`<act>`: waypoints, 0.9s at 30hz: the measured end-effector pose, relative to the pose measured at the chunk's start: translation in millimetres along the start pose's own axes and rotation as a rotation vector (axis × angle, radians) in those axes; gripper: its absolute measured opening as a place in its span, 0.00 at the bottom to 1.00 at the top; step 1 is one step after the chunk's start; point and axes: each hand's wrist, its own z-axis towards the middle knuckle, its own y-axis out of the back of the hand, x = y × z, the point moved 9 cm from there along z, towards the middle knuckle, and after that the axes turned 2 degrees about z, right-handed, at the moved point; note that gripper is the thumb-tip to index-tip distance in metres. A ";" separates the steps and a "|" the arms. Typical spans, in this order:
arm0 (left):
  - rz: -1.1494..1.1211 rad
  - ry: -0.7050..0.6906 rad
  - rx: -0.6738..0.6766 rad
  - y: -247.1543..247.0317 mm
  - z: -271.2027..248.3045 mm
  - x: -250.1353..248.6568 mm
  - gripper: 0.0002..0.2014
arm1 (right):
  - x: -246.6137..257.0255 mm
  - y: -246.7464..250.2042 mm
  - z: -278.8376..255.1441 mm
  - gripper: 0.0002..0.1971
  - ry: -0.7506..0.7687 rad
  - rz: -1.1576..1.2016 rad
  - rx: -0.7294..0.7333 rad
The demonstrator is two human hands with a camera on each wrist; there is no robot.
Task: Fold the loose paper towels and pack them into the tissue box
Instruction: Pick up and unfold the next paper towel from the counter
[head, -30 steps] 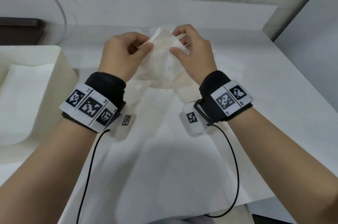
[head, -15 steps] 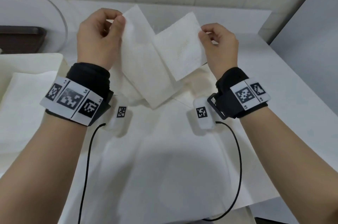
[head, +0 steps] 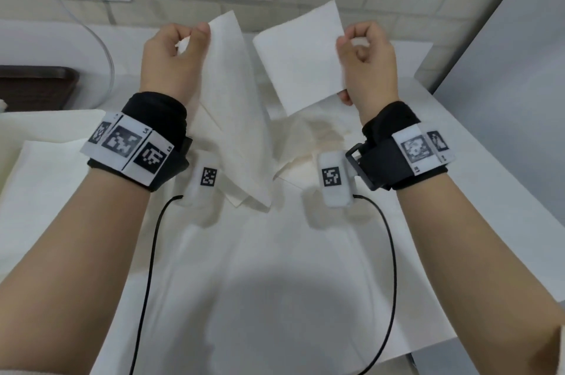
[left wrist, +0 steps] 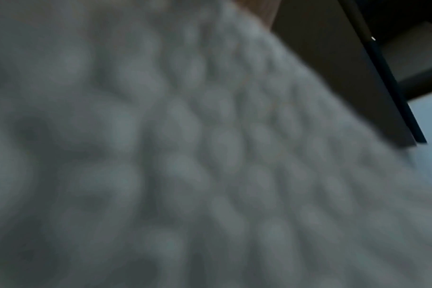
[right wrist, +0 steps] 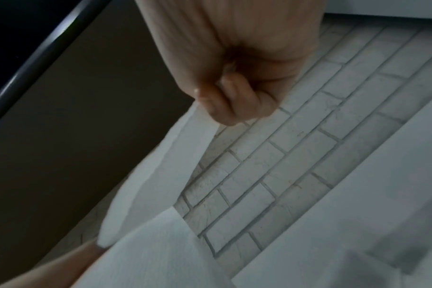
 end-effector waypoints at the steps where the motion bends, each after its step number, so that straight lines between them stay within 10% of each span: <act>1: -0.057 0.028 0.004 -0.9 0.0 0.5 0.15 | -4.3 -4.5 -3.5 0.12 -0.026 0.007 0.012; 12: -0.284 0.176 0.278 -19.0 0.1 -8.0 0.09 | -50.2 -35.9 -16.9 0.06 -0.130 -0.356 0.183; 22: -0.313 0.132 0.196 -4.5 -2.1 0.1 0.09 | -77.7 -56.9 -23.8 0.11 0.129 -1.197 0.319; 27: -0.212 0.117 0.155 0.8 -0.4 11.8 0.10 | -55.8 -44.9 -16.9 0.08 -0.098 -0.464 0.346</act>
